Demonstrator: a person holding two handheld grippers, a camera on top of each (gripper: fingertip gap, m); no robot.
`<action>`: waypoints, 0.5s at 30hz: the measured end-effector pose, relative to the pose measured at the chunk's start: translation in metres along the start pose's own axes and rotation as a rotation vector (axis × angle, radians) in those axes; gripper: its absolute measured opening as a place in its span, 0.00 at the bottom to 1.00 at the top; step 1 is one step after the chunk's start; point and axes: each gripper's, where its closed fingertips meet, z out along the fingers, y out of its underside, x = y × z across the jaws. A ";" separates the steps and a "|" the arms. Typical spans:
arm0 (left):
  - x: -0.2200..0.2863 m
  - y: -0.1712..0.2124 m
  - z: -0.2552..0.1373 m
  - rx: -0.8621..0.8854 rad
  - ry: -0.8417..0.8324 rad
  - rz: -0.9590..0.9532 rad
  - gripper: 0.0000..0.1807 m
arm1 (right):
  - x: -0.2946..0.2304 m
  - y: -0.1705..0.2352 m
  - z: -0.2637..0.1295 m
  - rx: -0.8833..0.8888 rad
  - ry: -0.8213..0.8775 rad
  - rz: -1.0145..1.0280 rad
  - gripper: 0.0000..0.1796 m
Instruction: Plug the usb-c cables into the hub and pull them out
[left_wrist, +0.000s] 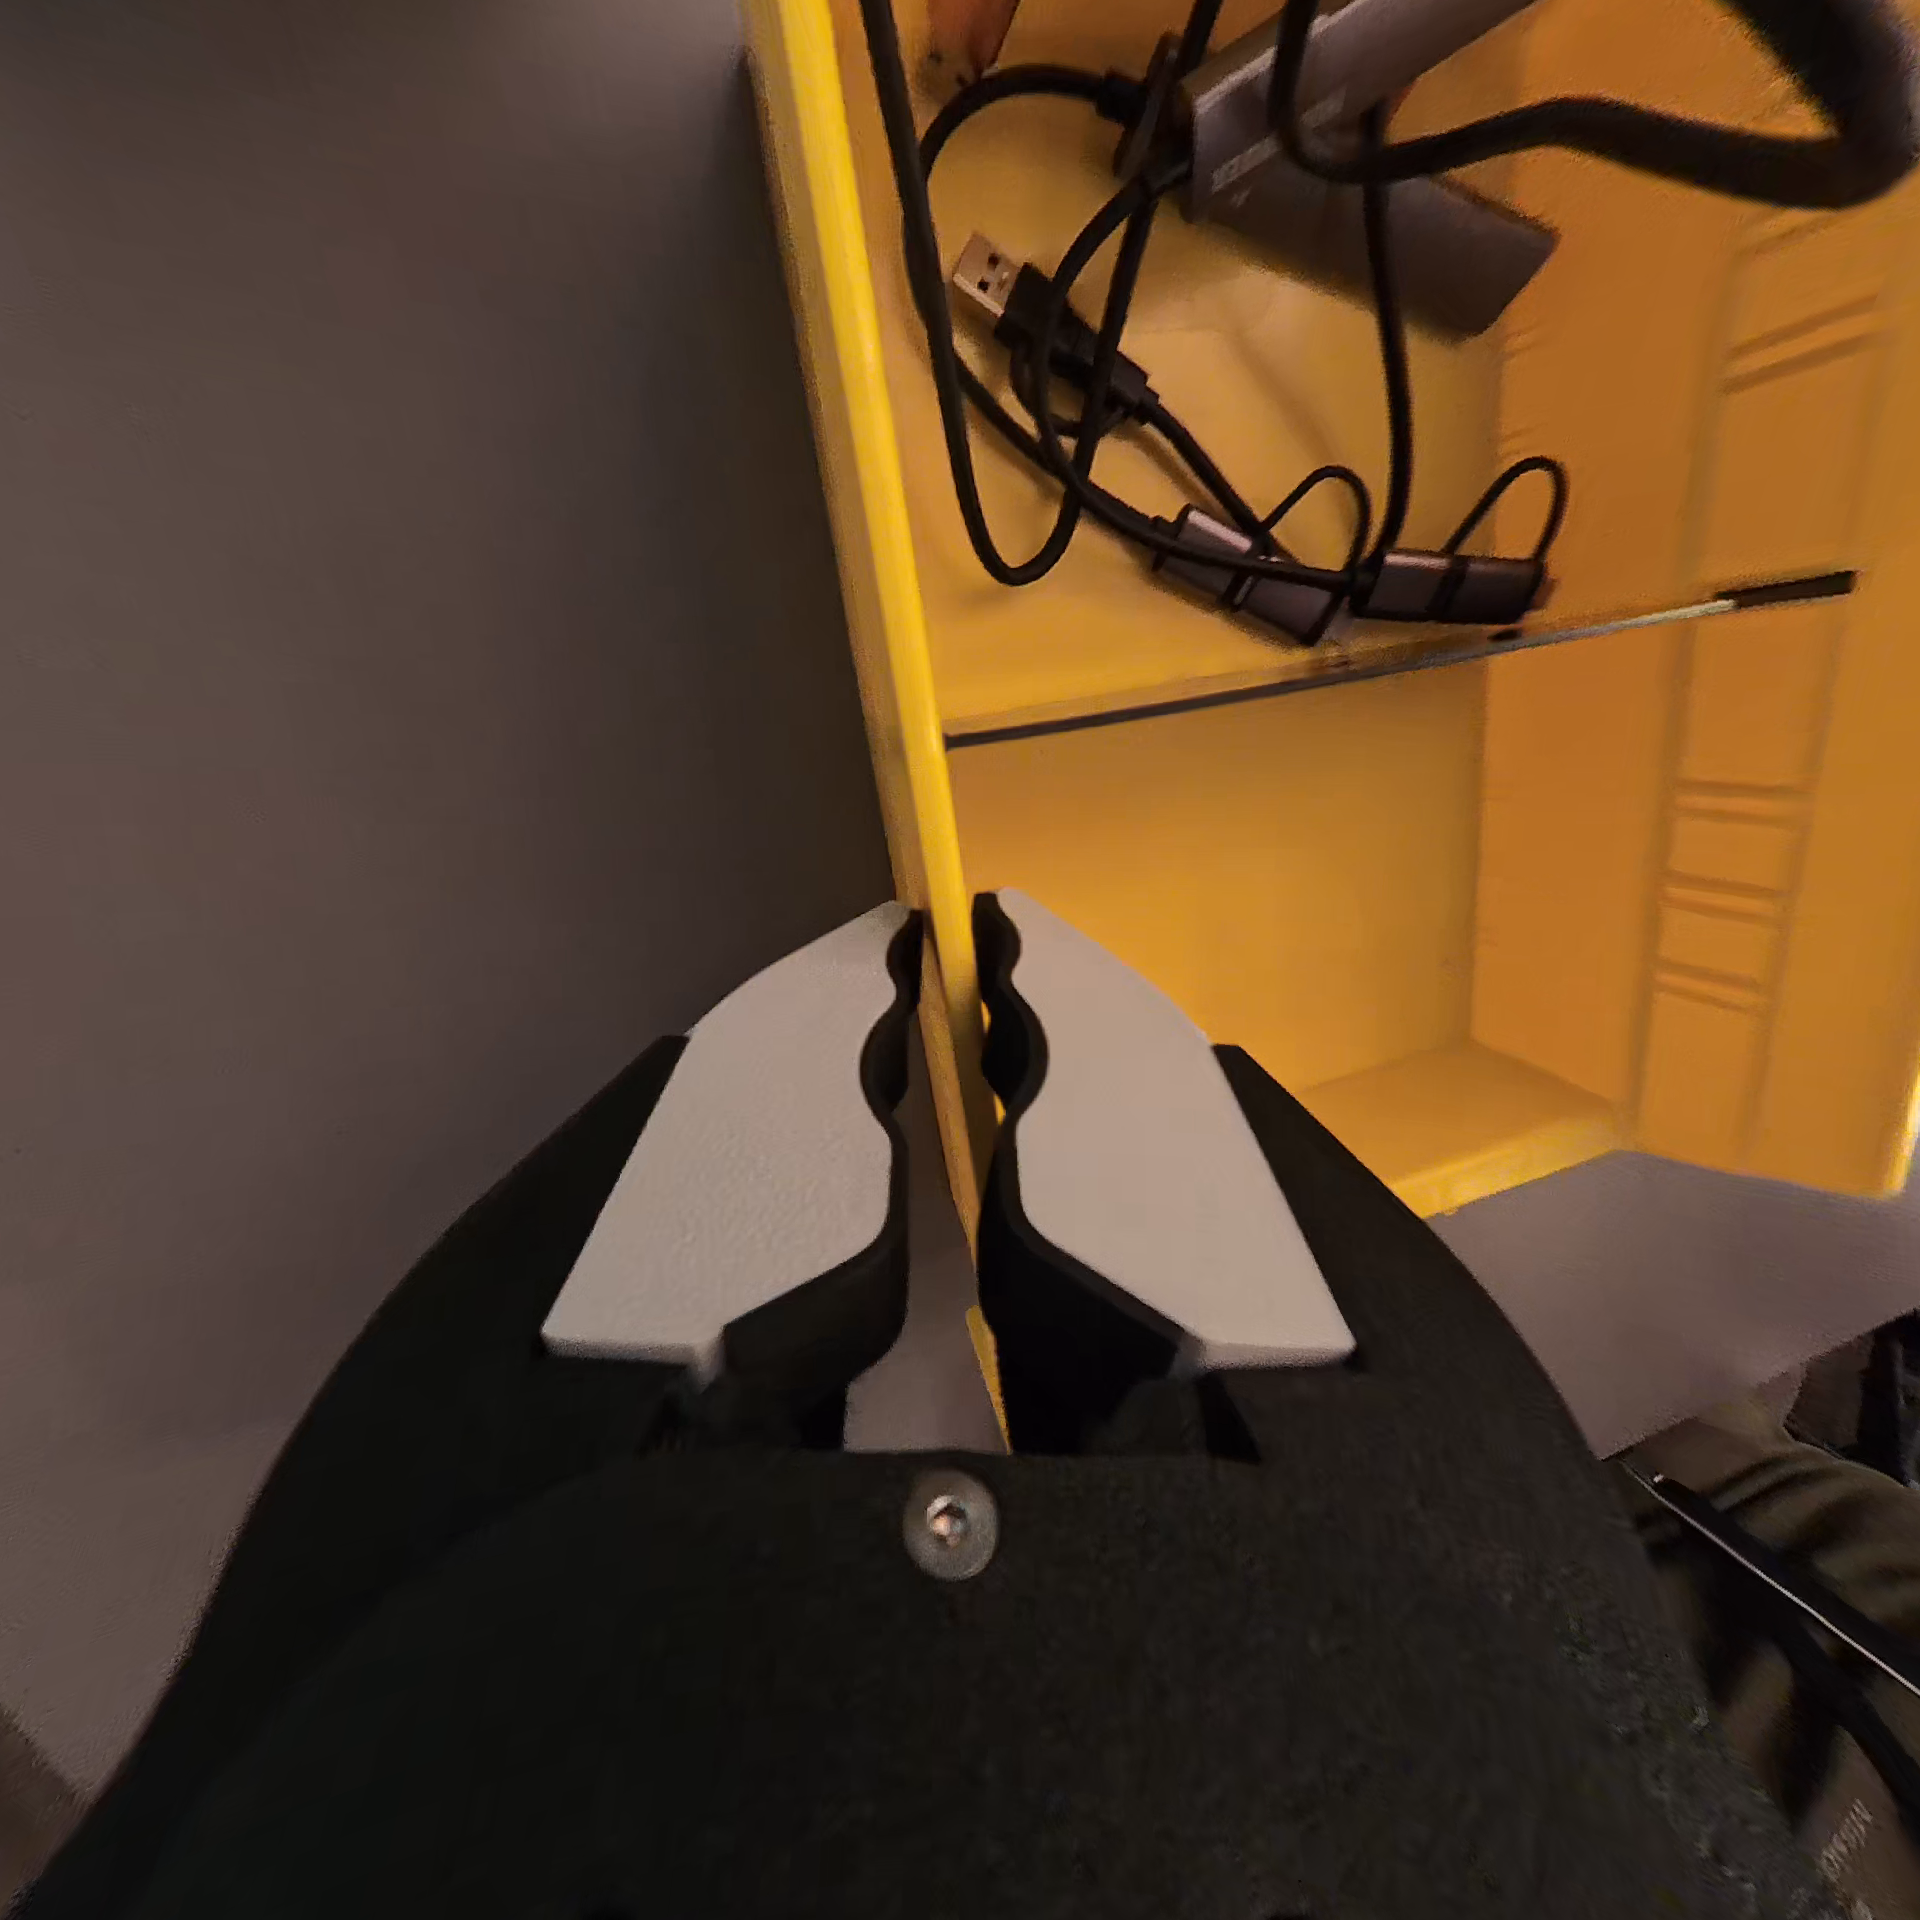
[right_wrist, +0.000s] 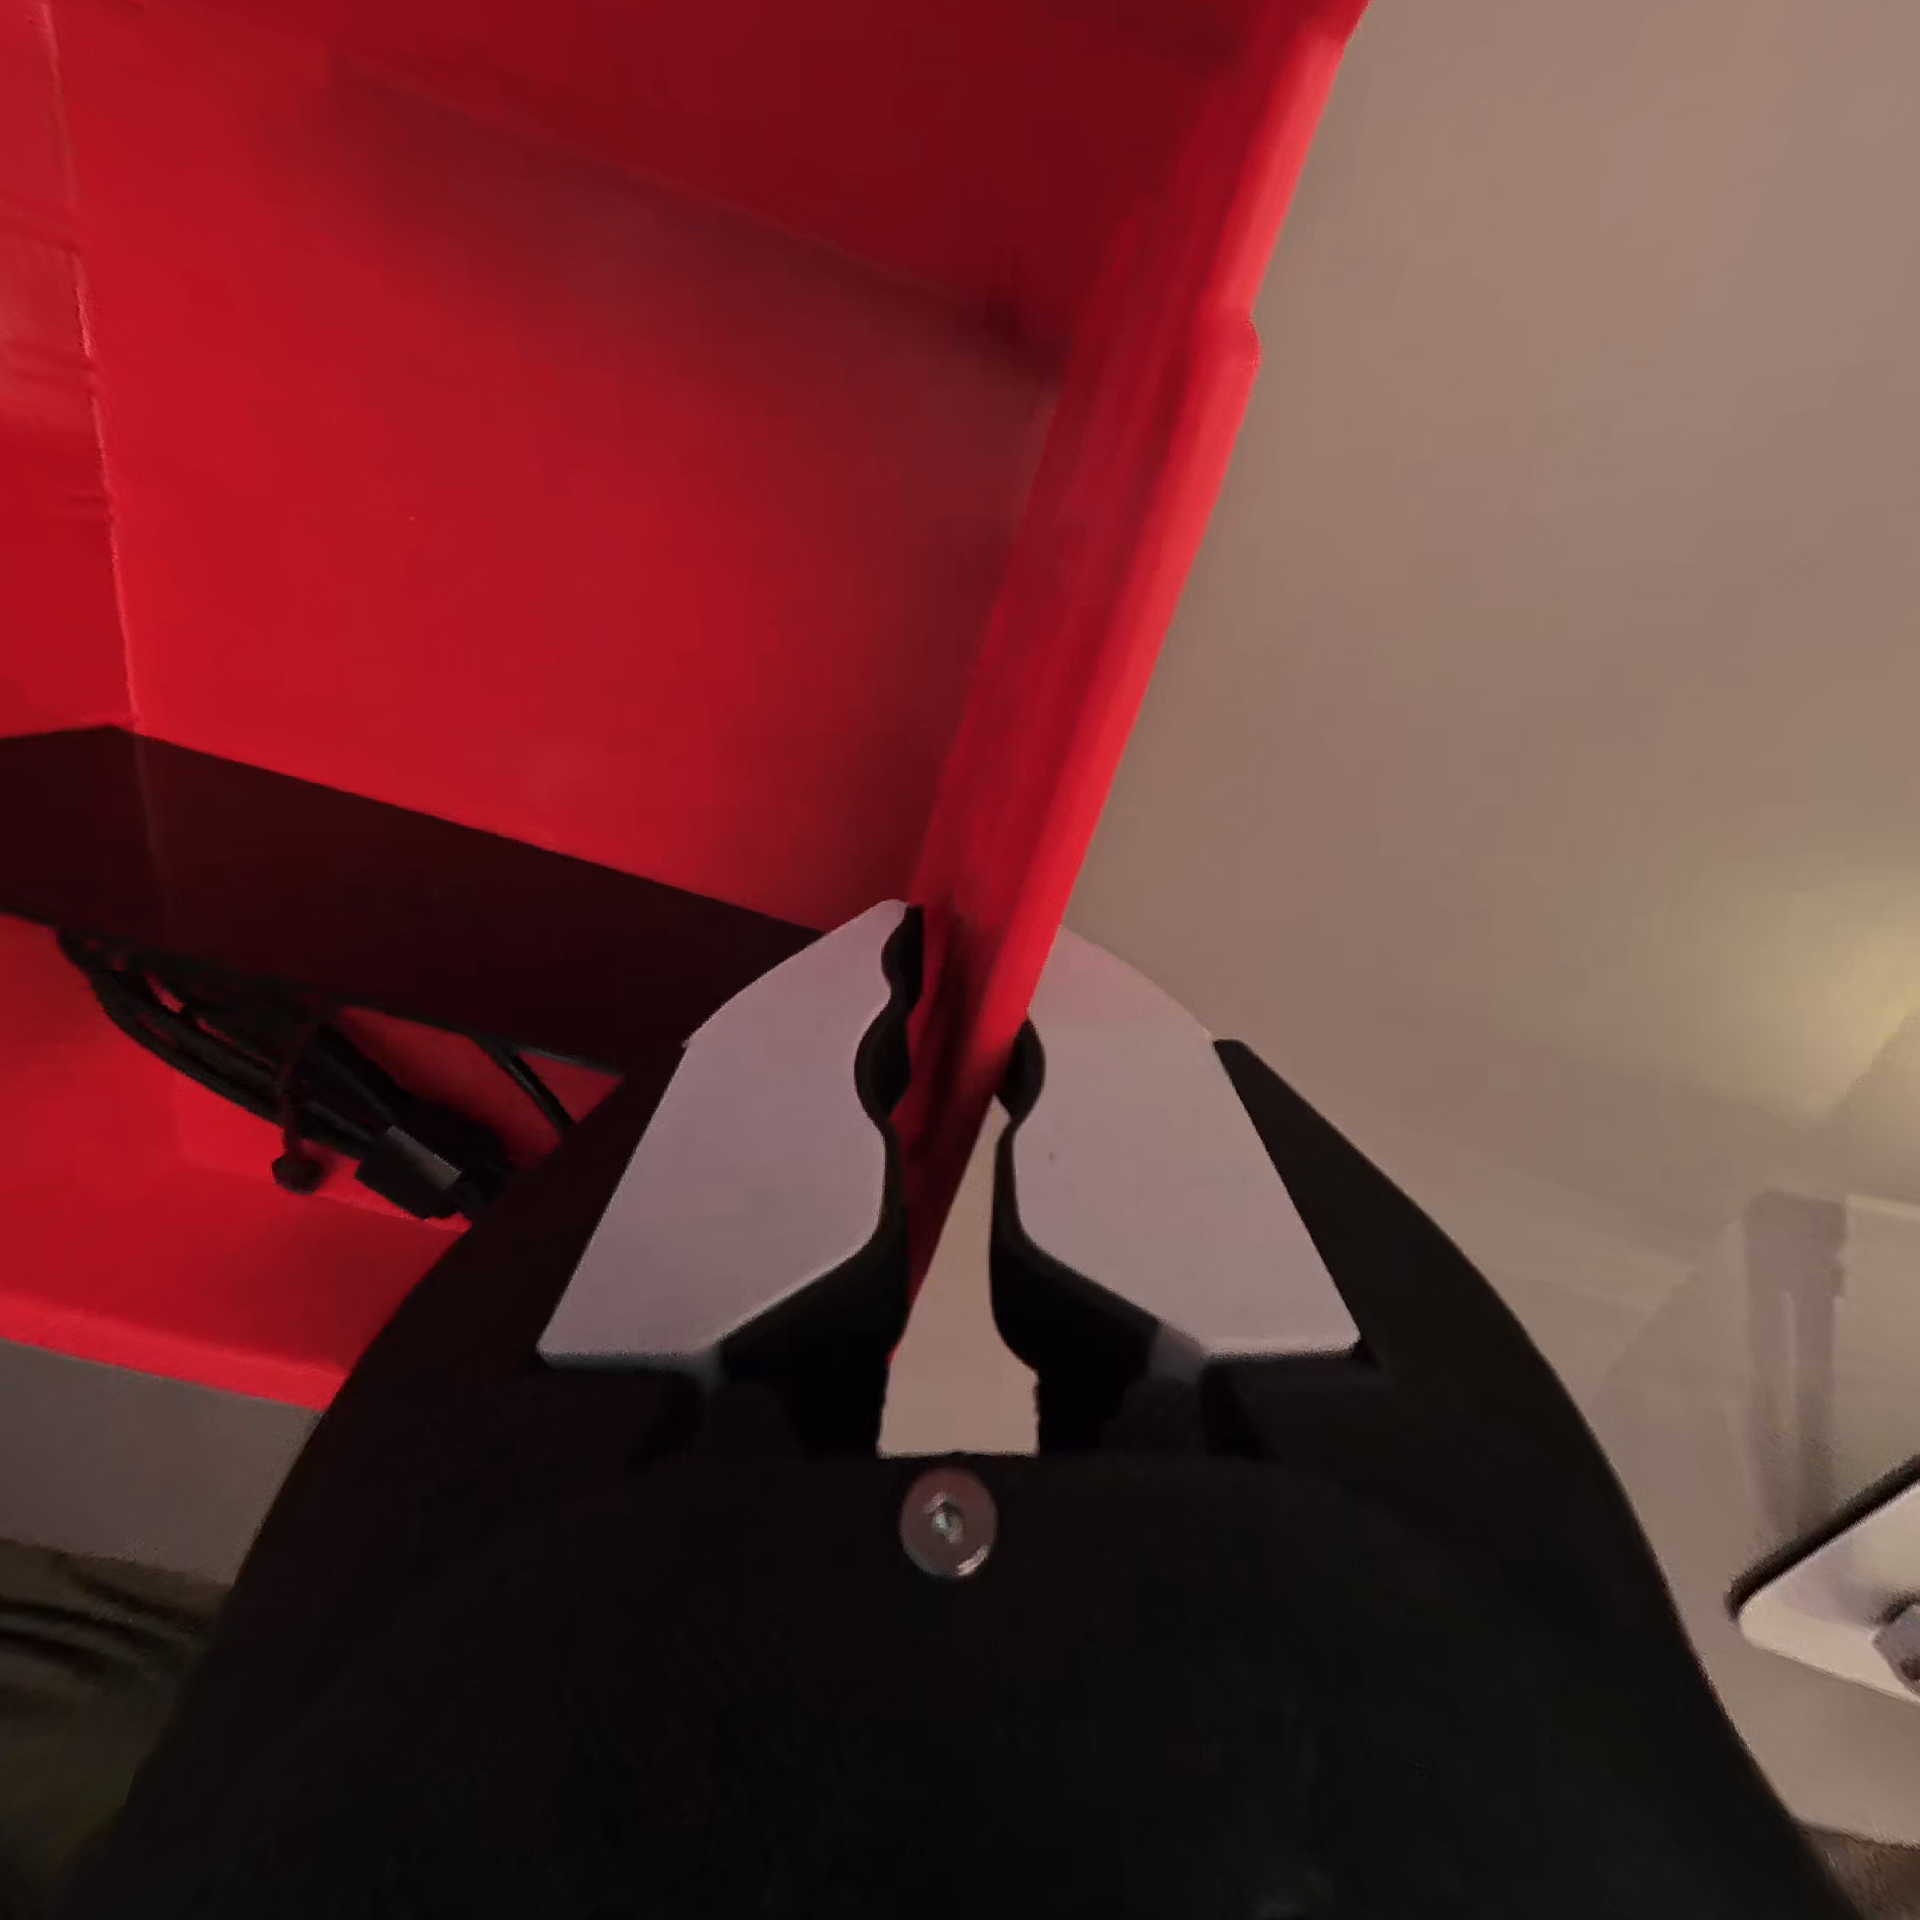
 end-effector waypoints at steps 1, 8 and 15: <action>-0.002 -0.002 -0.006 0.039 0.006 0.007 0.06 | 0.002 -0.002 -0.003 0.036 0.017 -0.015 0.12; 0.008 -0.050 -0.081 0.487 -0.186 0.365 0.14 | 0.012 -0.031 -0.079 0.429 0.251 -0.116 0.21; 0.047 -0.129 -0.067 0.576 -0.185 0.599 0.31 | -0.117 -0.092 -0.181 1.002 0.075 -0.361 0.21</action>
